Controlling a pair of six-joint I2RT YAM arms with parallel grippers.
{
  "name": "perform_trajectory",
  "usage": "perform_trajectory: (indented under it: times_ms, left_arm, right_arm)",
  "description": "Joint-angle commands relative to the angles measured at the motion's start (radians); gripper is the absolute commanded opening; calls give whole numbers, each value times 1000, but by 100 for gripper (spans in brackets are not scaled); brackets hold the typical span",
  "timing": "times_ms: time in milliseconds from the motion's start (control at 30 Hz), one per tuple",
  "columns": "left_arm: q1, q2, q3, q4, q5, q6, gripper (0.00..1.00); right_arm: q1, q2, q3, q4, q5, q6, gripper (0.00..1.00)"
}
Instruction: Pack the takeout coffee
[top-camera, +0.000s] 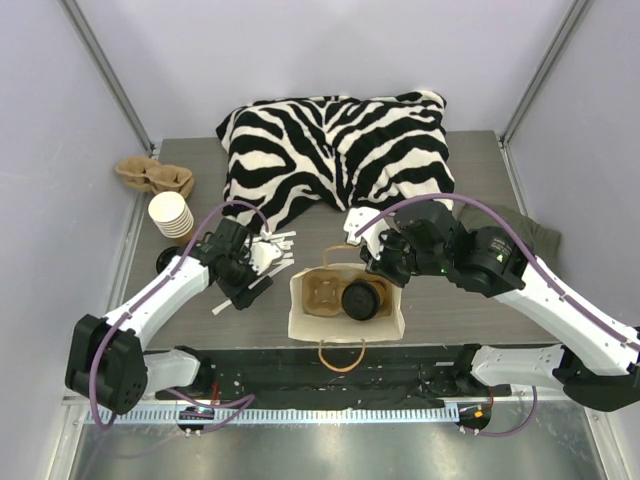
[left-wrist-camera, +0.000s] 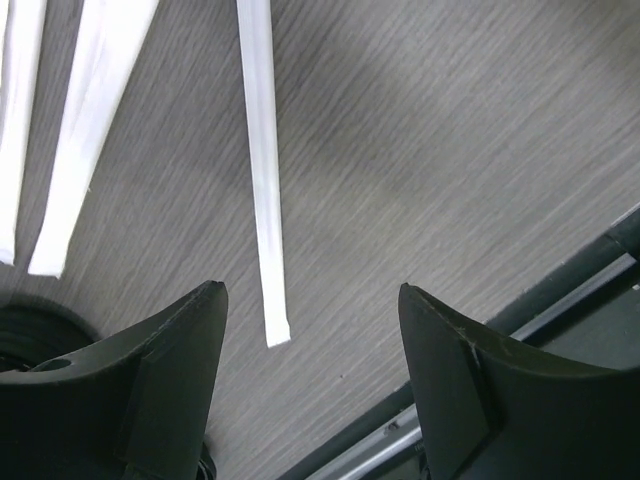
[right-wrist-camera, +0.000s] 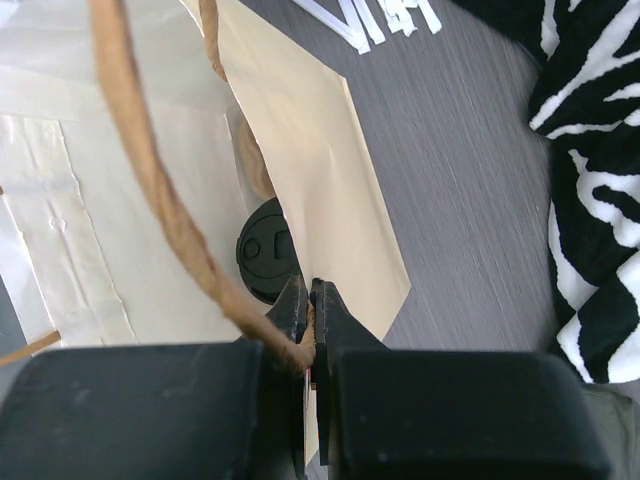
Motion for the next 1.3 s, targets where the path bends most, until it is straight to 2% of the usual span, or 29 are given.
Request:
perform_trajectory:
  times_ms: [0, 233, 600, 800, 833, 1000, 1200, 1267]
  left_arm:
    - [-33, 51, 0, 102, -46, -31, 73]
    - [-75, 162, 6, 228, -121, -78, 68]
    - [-117, 252, 3, 285, -164, -107, 63]
    - [-148, 285, 9, 288, -164, -118, 45]
    - [-151, 288, 8, 285, -166, -120, 40]
    - [-169, 272, -9, 268, -164, -129, 30]
    - [-171, 243, -14, 241, -144, -146, 14]
    - [-171, 231, -9, 236, -138, -156, 5]
  right_arm:
    - [5, -13, 1, 23, 36, 20, 1]
    - [4, -6, 11, 20, 48, 21, 1]
    - [31, -43, -44, 28, 45, -36, 1]
    - [31, -33, -36, 32, 55, 6, 1]
    - [31, -35, -38, 31, 92, 6, 1]
    - [28, -41, -36, 46, 137, 17, 1]
    - [30, -69, -33, 64, 149, -38, 1]
    - [39, -81, -38, 78, 152, -54, 1]
